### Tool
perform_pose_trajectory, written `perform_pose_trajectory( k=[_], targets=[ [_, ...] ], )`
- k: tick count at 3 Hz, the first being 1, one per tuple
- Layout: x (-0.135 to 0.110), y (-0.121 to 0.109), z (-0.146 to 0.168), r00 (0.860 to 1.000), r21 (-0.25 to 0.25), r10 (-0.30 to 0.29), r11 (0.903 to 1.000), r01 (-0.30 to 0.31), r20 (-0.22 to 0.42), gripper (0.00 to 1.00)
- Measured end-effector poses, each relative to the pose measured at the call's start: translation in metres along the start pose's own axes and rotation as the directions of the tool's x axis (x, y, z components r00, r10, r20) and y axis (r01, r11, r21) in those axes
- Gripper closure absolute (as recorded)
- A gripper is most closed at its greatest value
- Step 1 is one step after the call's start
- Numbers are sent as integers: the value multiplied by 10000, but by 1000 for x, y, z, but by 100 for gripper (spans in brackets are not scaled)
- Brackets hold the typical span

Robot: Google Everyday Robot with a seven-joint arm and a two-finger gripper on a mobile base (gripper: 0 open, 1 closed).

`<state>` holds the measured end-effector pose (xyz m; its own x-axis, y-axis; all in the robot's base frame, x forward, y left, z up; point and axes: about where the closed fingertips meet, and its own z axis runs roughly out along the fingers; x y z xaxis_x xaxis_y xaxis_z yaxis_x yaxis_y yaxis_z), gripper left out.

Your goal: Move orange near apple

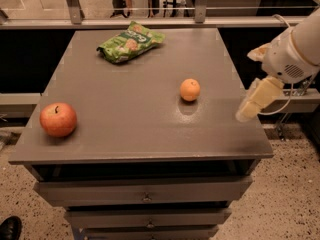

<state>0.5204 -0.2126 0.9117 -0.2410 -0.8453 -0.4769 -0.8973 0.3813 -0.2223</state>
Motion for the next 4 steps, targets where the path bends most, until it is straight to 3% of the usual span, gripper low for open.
perform_pose_trajectory(
  k=[2, 4],
  targets=[
    [-29, -22, 53, 9837, -282, 638, 9978, -599, 1682, 0],
    [-69, -23, 103, 9441, -820, 1124, 9924, -912, 3100, 0]
  ],
)
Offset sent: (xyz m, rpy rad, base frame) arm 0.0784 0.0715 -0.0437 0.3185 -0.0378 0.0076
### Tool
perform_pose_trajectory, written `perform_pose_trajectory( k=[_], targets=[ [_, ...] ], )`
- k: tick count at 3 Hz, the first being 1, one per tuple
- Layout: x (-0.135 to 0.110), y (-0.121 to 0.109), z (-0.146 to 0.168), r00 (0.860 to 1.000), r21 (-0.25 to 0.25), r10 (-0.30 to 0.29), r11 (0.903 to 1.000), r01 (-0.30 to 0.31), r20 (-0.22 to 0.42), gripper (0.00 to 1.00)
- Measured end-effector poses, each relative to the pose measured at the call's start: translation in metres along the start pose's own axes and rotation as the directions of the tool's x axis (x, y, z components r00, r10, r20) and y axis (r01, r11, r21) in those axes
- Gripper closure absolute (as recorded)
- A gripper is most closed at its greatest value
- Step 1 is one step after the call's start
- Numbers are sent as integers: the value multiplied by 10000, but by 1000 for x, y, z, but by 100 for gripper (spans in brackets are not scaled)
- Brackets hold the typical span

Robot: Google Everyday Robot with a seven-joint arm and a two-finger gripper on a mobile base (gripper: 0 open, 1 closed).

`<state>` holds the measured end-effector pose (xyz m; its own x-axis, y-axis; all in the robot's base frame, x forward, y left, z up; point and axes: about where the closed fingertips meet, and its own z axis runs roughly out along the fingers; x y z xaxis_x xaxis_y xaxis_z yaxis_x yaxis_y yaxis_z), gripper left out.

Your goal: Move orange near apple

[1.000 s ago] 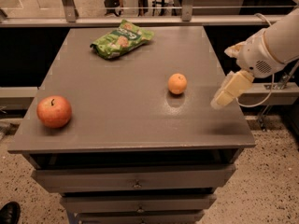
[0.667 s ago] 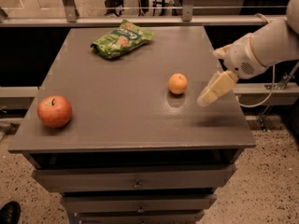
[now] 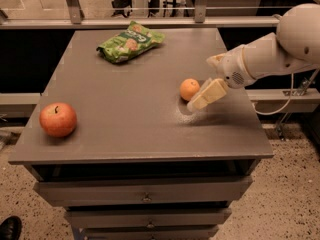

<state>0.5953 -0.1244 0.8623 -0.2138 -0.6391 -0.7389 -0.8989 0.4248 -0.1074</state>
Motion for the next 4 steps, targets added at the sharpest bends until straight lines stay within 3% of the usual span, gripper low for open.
perform_pose_trajectory(
  k=[1, 2, 3, 4],
  targets=[
    [-2, 4, 16, 9992, -163, 247, 9996, -242, 310, 0],
    [-3, 8, 26, 9980, -303, 475, 9985, -462, 427, 16],
    [-1, 8, 27, 9961, -290, 735, 9970, -721, 496, 48],
    [-4, 7, 24, 9945, -272, 859, 9961, -844, 606, 71]
  ],
)
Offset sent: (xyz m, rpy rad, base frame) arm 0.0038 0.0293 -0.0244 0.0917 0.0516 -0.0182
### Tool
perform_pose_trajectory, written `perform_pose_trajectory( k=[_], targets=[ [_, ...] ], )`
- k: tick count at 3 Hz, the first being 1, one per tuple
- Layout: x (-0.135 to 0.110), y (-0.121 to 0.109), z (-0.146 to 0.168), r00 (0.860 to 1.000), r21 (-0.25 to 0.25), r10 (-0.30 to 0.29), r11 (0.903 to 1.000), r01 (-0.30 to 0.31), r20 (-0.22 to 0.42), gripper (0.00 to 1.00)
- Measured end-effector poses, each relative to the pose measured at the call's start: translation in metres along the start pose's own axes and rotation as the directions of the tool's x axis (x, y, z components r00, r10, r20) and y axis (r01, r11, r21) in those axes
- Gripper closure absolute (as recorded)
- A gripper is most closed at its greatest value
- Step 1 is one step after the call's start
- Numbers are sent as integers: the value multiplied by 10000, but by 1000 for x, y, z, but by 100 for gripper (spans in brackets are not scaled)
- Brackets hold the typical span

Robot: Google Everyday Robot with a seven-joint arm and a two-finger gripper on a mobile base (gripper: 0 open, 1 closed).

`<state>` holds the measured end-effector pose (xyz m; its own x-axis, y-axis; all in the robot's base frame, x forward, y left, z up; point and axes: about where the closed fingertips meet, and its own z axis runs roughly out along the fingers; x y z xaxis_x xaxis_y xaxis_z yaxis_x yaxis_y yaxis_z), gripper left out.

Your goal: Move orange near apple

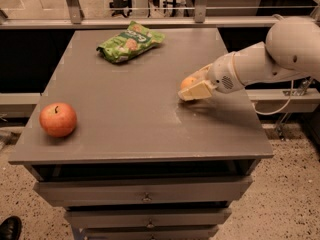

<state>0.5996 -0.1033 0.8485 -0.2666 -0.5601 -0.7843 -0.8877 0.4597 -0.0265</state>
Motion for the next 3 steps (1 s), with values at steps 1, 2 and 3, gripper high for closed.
perform_pose_trajectory(
  k=[1, 2, 3],
  targets=[
    [-24, 6, -7, 9987, -257, -41, 9997, 54, 511, 94],
    [-72, 24, -29, 9921, -388, -432, 9981, 480, 1178, 100],
    [-73, 24, -29, 9919, -387, -439, 9981, 488, 1189, 100]
  ],
)
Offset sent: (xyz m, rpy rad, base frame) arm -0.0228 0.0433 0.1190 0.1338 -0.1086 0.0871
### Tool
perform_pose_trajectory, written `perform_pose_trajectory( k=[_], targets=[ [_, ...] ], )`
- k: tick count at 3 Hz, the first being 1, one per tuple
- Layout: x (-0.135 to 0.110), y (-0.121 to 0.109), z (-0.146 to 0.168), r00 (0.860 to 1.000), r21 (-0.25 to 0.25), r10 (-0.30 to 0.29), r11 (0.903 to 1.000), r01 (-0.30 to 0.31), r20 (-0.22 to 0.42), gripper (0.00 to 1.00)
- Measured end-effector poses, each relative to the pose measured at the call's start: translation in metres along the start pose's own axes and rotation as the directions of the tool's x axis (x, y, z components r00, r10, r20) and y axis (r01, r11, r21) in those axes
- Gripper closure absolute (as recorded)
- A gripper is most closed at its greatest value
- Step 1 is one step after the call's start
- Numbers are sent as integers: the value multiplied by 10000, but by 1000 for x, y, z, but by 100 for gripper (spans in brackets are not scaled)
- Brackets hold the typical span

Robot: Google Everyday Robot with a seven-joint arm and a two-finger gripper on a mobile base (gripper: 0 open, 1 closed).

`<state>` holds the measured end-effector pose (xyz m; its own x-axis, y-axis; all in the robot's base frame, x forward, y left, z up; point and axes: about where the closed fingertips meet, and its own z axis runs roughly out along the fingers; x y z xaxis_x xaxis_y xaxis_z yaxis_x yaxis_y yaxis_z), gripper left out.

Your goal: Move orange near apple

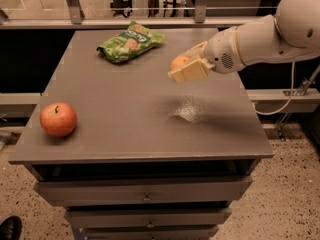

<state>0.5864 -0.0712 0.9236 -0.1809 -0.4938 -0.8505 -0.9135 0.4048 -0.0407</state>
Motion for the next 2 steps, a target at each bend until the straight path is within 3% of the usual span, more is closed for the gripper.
perform_pose_trajectory(
  k=[2],
  targets=[
    [-36, 35, 86, 9961, -1133, -437, 9922, 523, 773, 100]
  ],
)
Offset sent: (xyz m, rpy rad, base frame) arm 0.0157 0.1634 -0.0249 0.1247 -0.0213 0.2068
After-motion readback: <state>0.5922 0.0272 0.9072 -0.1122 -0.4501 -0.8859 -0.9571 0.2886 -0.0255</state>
